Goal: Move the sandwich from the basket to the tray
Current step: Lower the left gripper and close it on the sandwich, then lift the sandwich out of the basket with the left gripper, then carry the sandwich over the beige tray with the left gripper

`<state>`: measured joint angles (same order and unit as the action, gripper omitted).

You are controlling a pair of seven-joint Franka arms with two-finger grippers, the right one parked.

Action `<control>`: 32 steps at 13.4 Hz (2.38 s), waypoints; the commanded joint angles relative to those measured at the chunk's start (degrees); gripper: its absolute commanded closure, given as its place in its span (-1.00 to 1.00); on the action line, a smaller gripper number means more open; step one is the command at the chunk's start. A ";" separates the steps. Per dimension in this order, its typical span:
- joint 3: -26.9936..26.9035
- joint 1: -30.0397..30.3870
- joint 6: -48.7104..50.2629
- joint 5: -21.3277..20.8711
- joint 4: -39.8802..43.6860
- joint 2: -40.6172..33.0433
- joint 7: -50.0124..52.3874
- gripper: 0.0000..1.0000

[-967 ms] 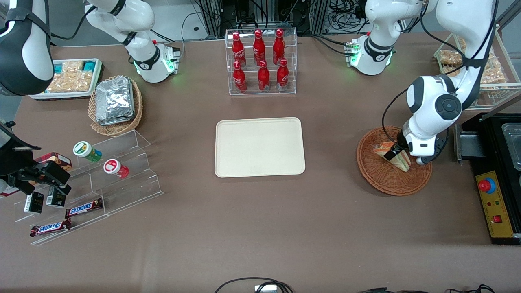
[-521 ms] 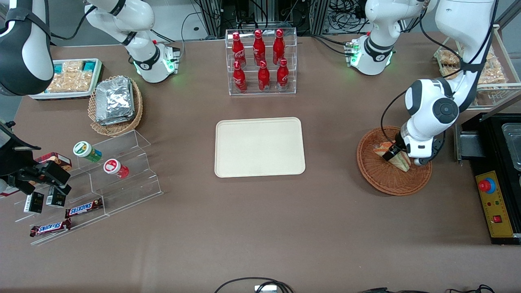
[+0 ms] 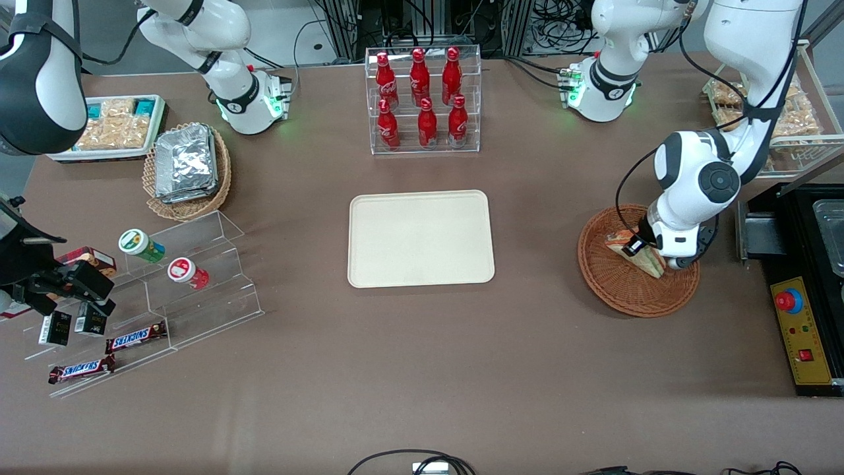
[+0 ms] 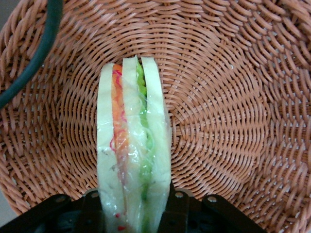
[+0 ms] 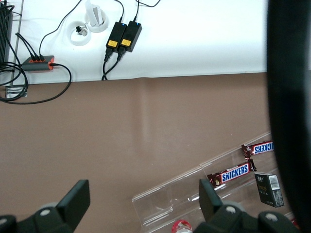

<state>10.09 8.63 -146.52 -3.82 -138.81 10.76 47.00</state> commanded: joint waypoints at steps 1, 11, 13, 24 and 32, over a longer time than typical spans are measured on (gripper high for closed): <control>0.10 0.16 3.94 -1.27 1.16 -3.36 0.29 1.00; 8.00 -0.63 27.34 -1.71 20.94 -6.27 -5.07 1.00; 11.25 -0.63 28.30 -1.63 22.87 -5.84 -5.16 1.00; 26.38 -4.76 27.96 -3.65 23.85 -4.00 -8.41 1.00; 27.44 -17.23 24.00 -4.79 23.58 3.12 -9.47 1.00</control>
<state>37.75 -6.30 -122.22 -7.43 -116.52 11.19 37.74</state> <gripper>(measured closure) 0.802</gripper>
